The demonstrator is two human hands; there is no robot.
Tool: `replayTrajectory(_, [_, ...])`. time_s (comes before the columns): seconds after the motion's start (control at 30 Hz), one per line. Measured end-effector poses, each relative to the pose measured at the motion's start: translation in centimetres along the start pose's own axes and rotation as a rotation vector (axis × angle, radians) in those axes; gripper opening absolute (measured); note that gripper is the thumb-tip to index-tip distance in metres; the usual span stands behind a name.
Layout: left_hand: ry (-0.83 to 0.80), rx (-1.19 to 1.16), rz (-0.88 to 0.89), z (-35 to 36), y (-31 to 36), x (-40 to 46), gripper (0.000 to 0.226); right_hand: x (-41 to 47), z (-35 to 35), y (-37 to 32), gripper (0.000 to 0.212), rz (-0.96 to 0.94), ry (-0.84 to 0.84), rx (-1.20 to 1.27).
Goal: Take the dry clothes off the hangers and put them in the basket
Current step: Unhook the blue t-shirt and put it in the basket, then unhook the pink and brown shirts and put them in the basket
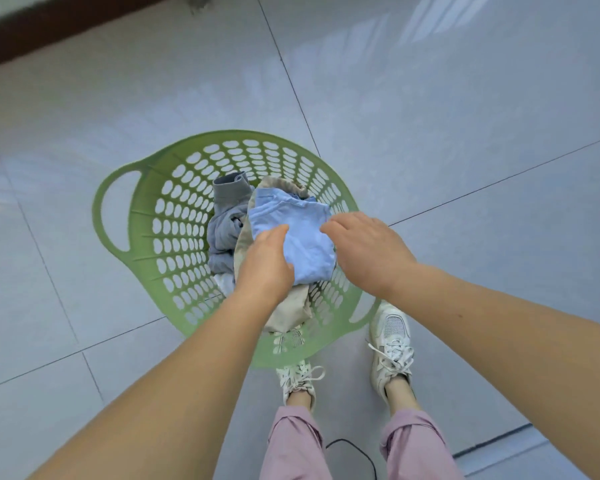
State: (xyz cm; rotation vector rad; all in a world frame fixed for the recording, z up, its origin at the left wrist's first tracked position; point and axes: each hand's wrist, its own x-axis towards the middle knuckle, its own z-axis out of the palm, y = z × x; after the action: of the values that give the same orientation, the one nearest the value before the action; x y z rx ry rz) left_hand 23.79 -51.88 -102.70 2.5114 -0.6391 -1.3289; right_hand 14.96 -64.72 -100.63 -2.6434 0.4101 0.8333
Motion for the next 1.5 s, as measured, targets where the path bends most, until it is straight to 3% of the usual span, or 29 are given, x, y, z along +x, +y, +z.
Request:
replayTrajectory(0.23, [0.081, -0.079, 0.169, -6.2, 9.0, -9.3, 0.056, -9.5, -10.1, -0.5, 0.039, 0.159, 0.142, 0.162])
replayTrajectory(0.47, [0.152, -0.002, 0.471, -10.4, 20.0, -19.1, 0.051, -21.6, -18.3, -0.1, 0.041, 0.310, 0.379, 0.366])
replayTrajectory(0.7, [0.275, 0.066, 0.727, -13.1, 32.7, -27.3, 0.051, -32.9, -26.4, 3.7, 0.039, 0.403, 0.747, 0.513])
replayTrajectory(1.07, [0.434, 0.009, 1.181, -13.4, 56.3, -40.4, 0.052, -52.2, -37.4, 14.8, 0.036, 0.530, 1.251, 0.361])
replayTrajectory(1.5, [0.479, -0.061, 1.598, -12.3, 74.1, -53.7, 0.053, -72.2, -45.3, 22.3, 0.035, 0.694, 1.508, 0.114])
